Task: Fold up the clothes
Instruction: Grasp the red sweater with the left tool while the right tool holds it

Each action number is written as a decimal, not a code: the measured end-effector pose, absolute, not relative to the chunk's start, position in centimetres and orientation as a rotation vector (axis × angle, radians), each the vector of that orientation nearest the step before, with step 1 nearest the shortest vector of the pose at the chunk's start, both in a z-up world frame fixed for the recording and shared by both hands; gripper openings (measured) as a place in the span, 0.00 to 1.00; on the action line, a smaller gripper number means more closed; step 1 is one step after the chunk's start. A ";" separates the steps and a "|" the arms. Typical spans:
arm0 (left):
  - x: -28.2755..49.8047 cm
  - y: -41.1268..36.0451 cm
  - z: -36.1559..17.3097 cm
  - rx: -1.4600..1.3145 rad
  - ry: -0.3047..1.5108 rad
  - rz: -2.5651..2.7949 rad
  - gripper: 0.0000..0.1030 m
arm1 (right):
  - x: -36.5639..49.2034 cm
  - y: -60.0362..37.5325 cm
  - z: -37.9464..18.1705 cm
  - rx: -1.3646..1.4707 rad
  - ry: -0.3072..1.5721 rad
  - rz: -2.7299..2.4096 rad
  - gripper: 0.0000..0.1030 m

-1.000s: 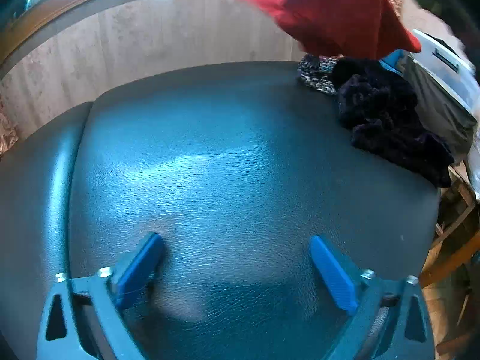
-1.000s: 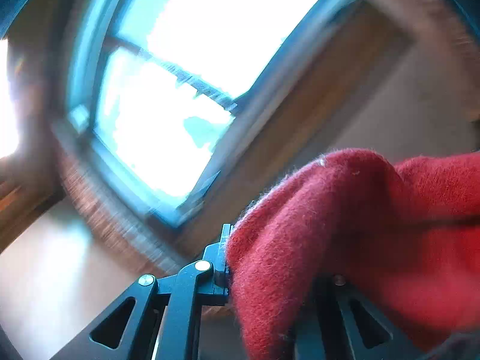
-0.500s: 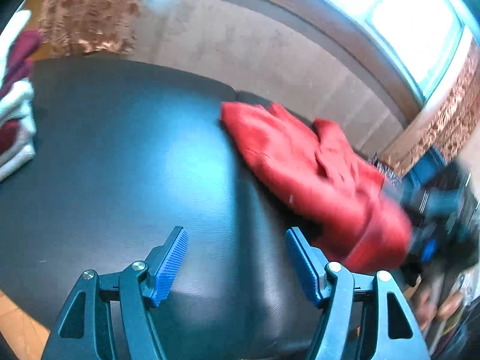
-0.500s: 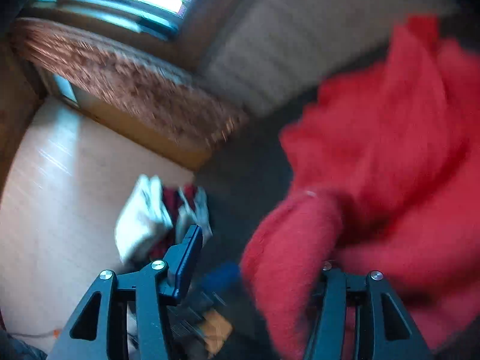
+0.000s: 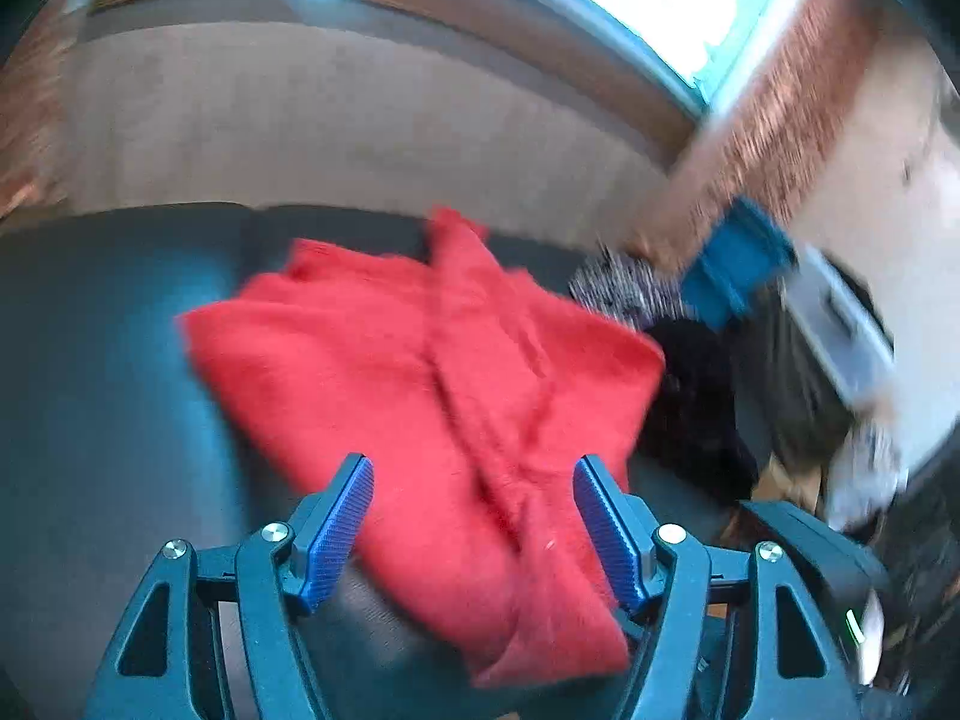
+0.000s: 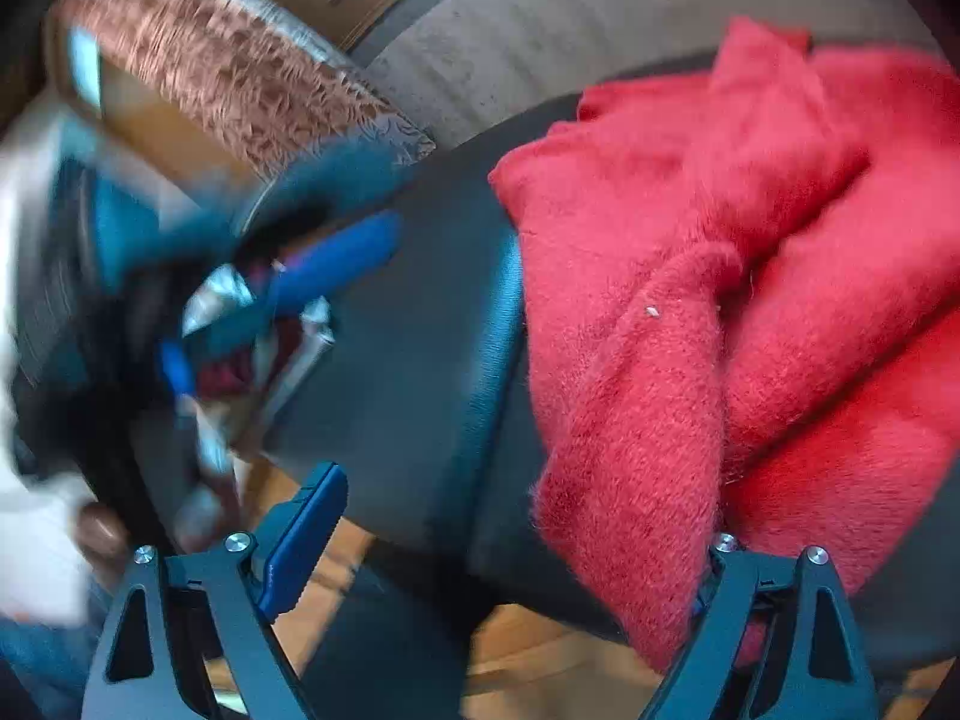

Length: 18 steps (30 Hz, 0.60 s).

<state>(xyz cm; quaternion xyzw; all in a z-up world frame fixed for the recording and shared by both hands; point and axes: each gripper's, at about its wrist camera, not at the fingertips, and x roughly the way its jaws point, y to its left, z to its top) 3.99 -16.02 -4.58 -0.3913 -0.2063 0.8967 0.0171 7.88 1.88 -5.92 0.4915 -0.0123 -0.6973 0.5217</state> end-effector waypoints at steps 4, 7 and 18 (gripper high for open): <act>0.5 -13.4 -6.3 -1.365 -0.481 2.717 0.68 | 7.9 5.6 -5.2 1.093 0.002 -1.764 0.89; -2.0 -11.7 -8.0 -1.482 -0.354 2.720 0.69 | 6.5 8.6 -5.7 1.115 -0.024 -1.832 0.90; -0.6 -20.7 -9.5 -1.352 -1.088 2.804 0.10 | -2.0 16.5 -9.0 1.277 -0.379 -2.044 0.92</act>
